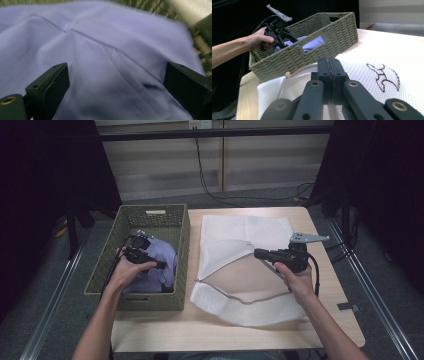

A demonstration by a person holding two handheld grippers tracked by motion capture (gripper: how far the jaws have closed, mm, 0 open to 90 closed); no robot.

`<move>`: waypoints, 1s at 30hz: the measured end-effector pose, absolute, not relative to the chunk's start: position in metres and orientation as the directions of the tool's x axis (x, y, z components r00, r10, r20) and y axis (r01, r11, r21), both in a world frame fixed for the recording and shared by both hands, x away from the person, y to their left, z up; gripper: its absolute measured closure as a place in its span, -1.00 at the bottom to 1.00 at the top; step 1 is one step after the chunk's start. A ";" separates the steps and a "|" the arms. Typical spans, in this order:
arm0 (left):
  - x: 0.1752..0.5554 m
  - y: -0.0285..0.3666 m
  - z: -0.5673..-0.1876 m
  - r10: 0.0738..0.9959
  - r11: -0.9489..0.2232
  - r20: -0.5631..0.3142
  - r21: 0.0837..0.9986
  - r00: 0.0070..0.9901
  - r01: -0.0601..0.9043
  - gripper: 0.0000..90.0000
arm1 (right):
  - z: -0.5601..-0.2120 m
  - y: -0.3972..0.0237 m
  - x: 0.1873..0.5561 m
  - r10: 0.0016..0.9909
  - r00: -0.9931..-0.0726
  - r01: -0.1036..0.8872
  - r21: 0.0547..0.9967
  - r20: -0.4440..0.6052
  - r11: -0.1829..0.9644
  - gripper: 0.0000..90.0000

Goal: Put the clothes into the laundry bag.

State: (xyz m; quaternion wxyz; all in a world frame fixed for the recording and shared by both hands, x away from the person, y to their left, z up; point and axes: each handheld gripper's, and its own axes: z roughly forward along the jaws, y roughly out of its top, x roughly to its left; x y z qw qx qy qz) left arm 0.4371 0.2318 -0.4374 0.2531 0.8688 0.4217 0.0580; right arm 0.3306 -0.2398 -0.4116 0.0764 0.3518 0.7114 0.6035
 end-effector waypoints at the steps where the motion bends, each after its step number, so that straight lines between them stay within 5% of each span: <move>1: 0.437 0.232 -0.438 0.764 -0.513 -0.118 0.483 0.634 0.709 -0.86 | -0.412 -0.240 0.330 0.592 -0.743 0.407 0.913 0.313 0.028 0.98; 9: 0.448 0.227 -0.453 0.759 -0.586 -0.066 0.366 0.648 0.723 -0.88 | -0.413 -0.239 0.330 0.600 -0.741 0.405 0.914 0.303 0.038 0.98; 22: 0.446 0.216 -0.473 0.707 -0.636 -0.169 0.271 0.687 0.722 -0.95 | -0.414 -0.239 0.331 0.596 -0.744 0.405 0.913 0.303 0.041 0.98; 30: 0.443 0.210 -0.479 0.681 -0.691 -0.093 0.247 0.726 0.679 -0.99 | -0.414 -0.239 0.331 0.598 -0.742 0.407 0.912 0.303 0.044 0.98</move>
